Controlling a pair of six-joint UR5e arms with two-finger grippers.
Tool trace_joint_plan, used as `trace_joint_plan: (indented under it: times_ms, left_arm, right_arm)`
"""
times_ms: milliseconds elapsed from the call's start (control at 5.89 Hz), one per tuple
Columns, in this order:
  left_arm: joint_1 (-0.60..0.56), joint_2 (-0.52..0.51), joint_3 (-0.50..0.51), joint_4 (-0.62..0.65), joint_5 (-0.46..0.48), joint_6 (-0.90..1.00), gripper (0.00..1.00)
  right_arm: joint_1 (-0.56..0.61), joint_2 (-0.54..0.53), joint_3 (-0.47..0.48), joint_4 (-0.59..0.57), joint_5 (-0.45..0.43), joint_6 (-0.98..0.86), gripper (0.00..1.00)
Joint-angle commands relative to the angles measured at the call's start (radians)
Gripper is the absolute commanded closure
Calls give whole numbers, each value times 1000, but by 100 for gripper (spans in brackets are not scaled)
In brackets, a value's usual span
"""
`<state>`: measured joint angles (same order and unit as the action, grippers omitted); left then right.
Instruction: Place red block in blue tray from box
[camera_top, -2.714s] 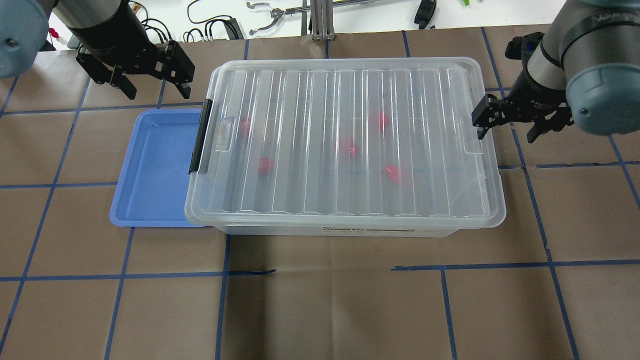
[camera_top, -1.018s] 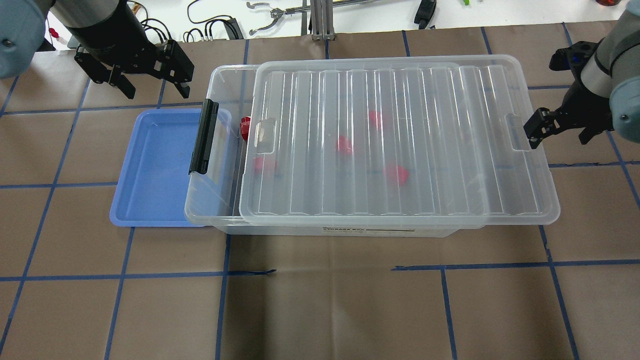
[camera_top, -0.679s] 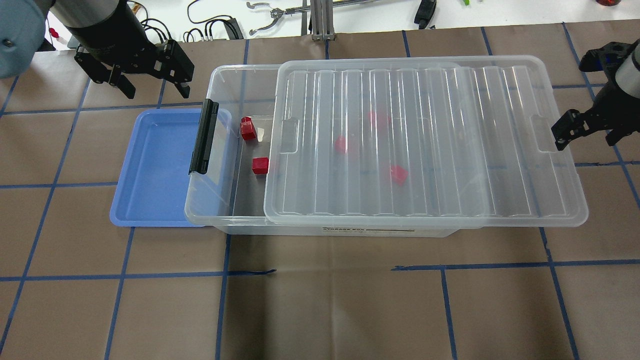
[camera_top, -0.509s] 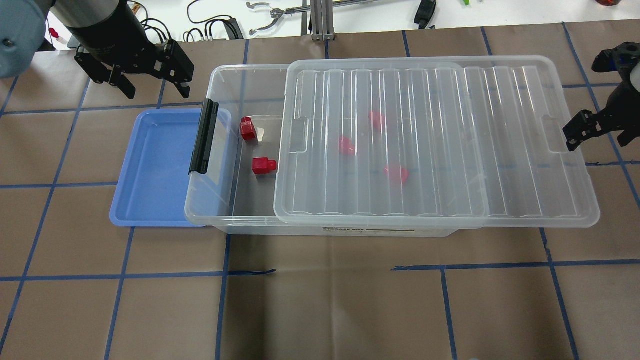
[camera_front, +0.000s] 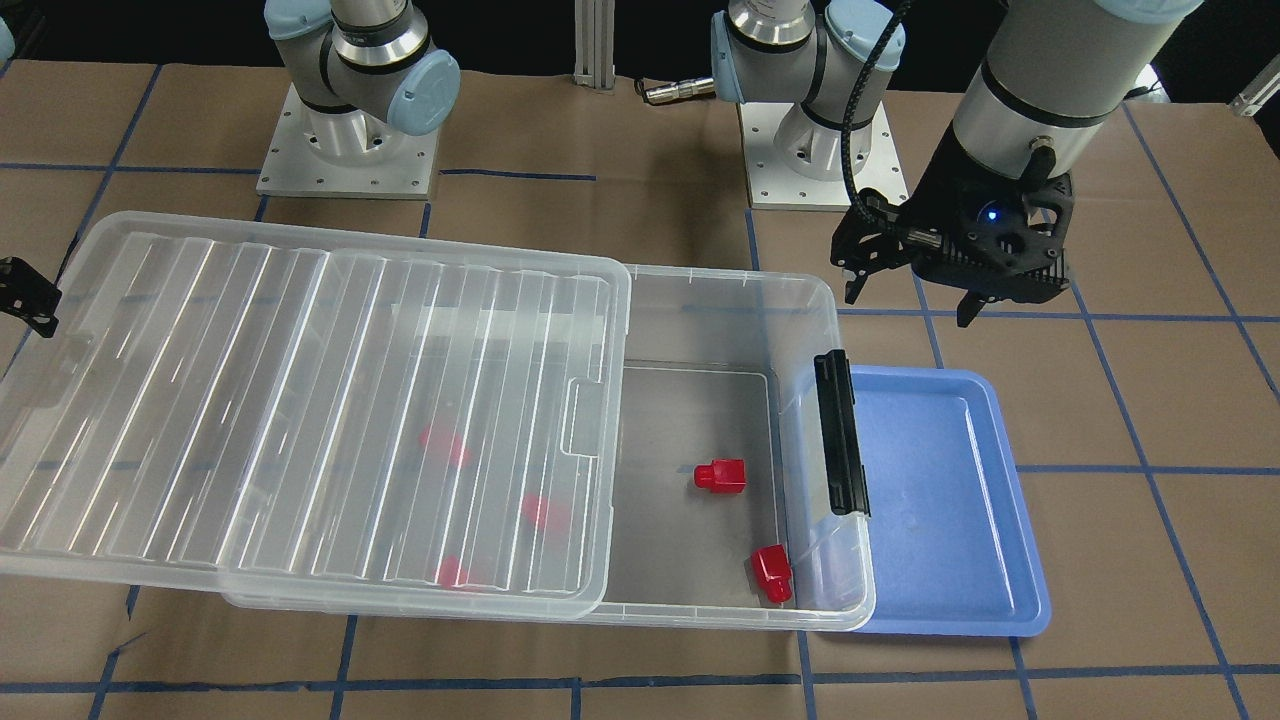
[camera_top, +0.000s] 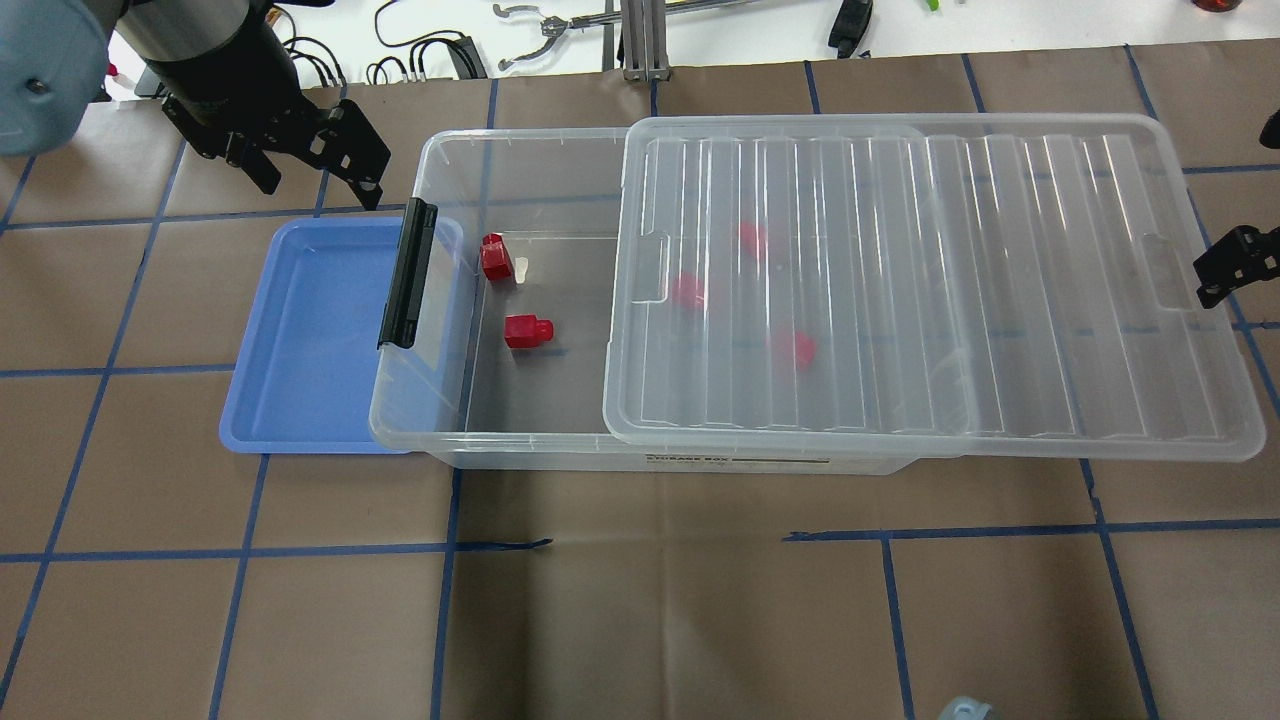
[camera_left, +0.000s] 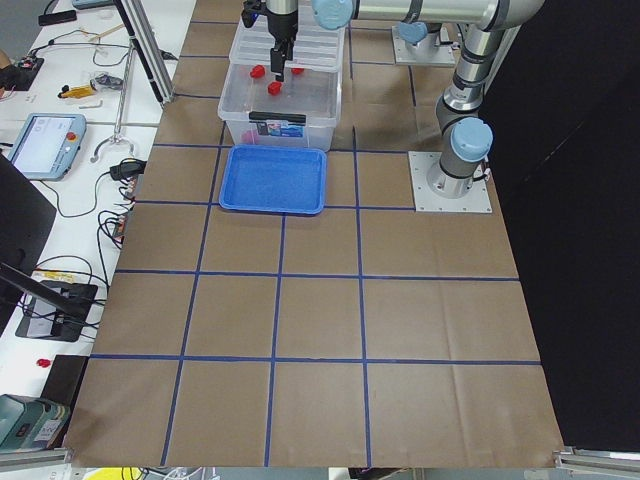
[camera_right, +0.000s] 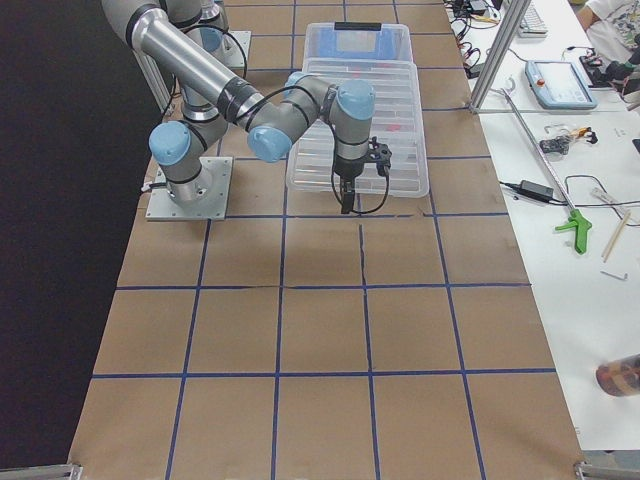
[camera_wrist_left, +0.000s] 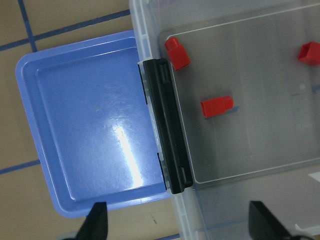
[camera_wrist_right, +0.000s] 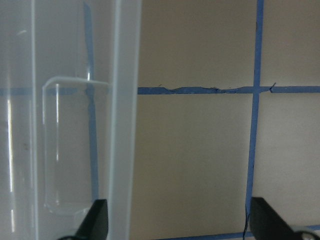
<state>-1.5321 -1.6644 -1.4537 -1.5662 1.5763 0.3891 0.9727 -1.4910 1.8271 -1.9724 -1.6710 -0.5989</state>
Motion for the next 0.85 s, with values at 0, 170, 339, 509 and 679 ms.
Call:
trace_joint_plan:
  times_ms: [0,170,339,509,679]
  left_arm:
    - [4,-8,-4,0,4,330,3]
    - [4,-18,-11,-2,4,497,3]
    - [4,-26,-19,-2,5,671,4]
    - [4,-29,-20,2,5,800,3]
    - [3,-52,-20,3,7,915,3]
  right_arm:
    - [-23,-2,-2,-17,-7,-16,0]
    - [-23,-21,-3,-7,-10,-4,0]
    - [-16,-55,-9,3,-6,16,0]
    - [1,-73,-55,83,2,55,0]
    - [45,-74,-148,218,5,123,0]
